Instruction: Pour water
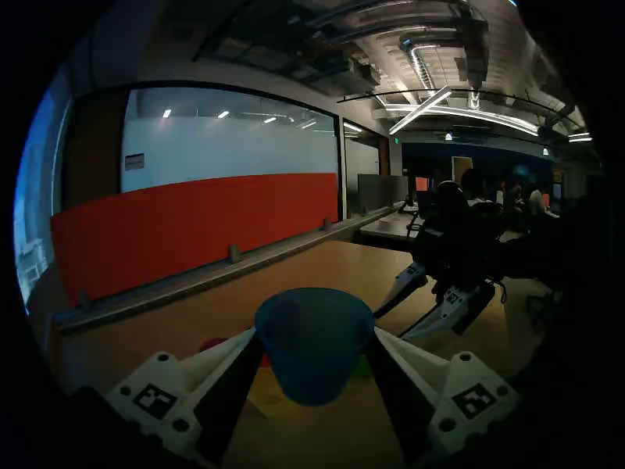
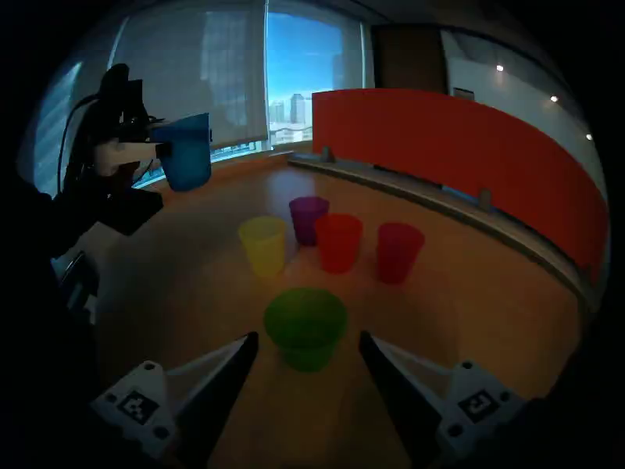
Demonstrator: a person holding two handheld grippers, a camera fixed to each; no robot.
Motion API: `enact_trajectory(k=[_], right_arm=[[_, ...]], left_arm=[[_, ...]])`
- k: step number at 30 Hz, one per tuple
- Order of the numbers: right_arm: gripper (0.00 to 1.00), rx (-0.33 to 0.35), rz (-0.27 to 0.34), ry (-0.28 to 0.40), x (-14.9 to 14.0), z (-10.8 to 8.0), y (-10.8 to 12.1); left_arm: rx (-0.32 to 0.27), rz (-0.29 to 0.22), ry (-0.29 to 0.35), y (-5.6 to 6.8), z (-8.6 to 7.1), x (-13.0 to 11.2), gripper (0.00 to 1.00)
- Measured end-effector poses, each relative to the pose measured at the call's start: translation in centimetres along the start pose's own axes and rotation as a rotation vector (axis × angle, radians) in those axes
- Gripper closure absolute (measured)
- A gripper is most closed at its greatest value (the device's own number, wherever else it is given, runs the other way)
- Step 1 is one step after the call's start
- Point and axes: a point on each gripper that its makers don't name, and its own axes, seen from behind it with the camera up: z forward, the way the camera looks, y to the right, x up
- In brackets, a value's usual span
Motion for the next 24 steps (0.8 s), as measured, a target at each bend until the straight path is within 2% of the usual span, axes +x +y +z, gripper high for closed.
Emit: enact_trajectory(k=[24], right_arm=[[0.00, 0.017, -0.013, -0.035, -2.1, 5.0, -0.3]], left_arm=[[-0.003, -0.002, -0.010, 0.0, -0.1, -0.7, 0.14]])
